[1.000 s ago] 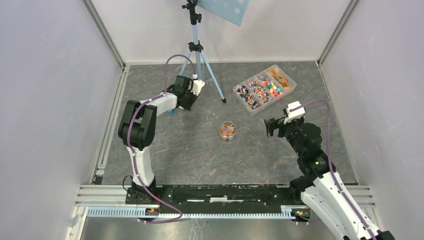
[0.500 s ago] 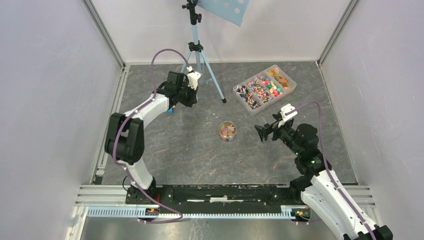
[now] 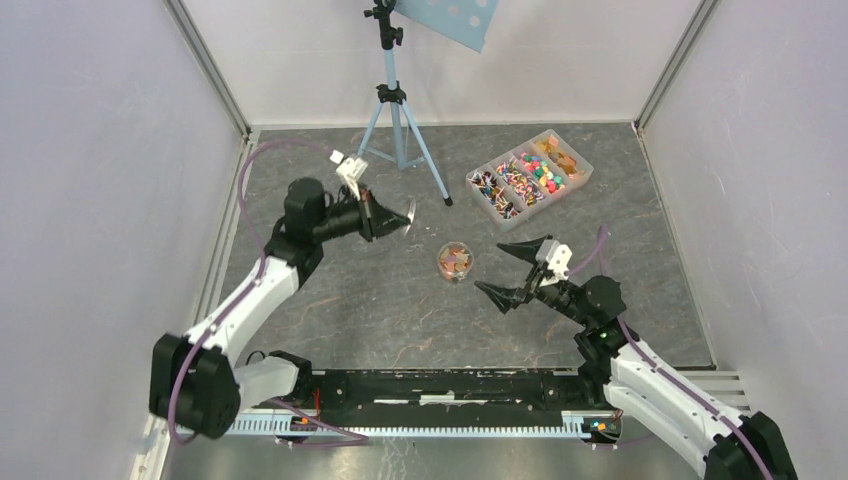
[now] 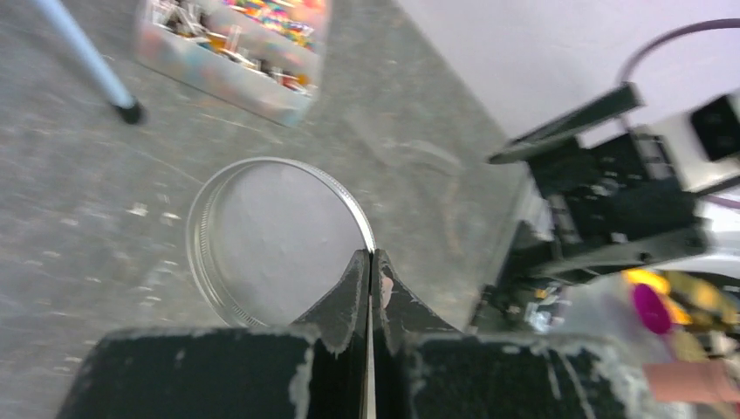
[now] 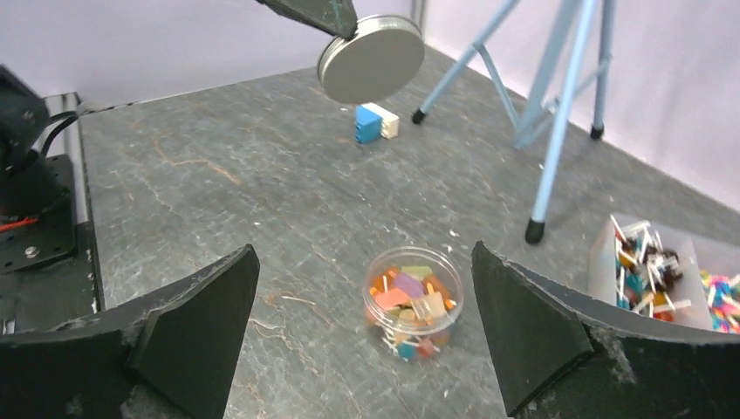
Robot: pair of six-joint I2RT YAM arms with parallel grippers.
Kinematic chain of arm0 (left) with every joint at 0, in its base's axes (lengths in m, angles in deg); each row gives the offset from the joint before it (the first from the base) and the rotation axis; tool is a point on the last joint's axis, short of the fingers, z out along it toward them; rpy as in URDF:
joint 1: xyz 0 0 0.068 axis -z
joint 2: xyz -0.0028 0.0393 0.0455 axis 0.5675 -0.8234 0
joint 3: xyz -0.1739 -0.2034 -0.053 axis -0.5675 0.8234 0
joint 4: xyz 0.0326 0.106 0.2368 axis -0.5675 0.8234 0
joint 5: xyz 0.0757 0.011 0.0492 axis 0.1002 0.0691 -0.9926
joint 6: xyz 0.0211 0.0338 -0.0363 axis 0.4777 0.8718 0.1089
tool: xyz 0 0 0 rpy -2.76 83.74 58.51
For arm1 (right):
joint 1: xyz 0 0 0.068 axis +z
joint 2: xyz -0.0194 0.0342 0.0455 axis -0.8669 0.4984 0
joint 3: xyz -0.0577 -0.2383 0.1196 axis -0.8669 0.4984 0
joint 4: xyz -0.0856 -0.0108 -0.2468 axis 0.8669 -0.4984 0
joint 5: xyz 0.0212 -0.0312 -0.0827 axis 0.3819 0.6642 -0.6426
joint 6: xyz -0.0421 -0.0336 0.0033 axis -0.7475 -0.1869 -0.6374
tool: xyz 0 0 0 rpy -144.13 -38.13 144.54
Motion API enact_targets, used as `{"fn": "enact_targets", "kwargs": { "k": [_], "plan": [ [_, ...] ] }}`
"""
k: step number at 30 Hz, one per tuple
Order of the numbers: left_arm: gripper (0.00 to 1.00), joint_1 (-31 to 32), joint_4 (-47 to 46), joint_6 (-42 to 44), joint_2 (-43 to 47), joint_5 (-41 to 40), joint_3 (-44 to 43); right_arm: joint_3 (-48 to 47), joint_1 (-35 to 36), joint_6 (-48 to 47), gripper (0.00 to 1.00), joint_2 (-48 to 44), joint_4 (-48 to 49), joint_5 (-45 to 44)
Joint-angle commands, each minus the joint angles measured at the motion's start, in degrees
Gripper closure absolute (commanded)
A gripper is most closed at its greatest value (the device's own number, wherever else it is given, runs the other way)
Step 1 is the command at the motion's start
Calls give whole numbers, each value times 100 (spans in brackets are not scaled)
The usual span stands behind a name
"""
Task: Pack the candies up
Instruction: Pick up the bottle lid at the center of the board.
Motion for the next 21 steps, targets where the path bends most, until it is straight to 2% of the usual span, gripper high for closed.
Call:
{"fn": "enact_targets", "kwargs": {
  "k": [1,6,12,15,21],
  "plan": [
    [98,35,-1961,-2315,1036,782,1186,153,365,-763,2,240,1508,-109],
    [98,53,-2558,-3509,1982,747,2179,322,858,-798,3,832,2841,148],
    [98,76,-4856,-5659,2185,738,3190,-64,2084,-1597,2,1775,3129,-644],
    [98,88,-5309,-6114,2135,804,3362,-255,2465,-1730,2,2205,3527,-936],
    [98,120,-5460,-6401,2194,1097,3439,-763,2810,-1870,2,2880,3576,-1302]
  ]
}}
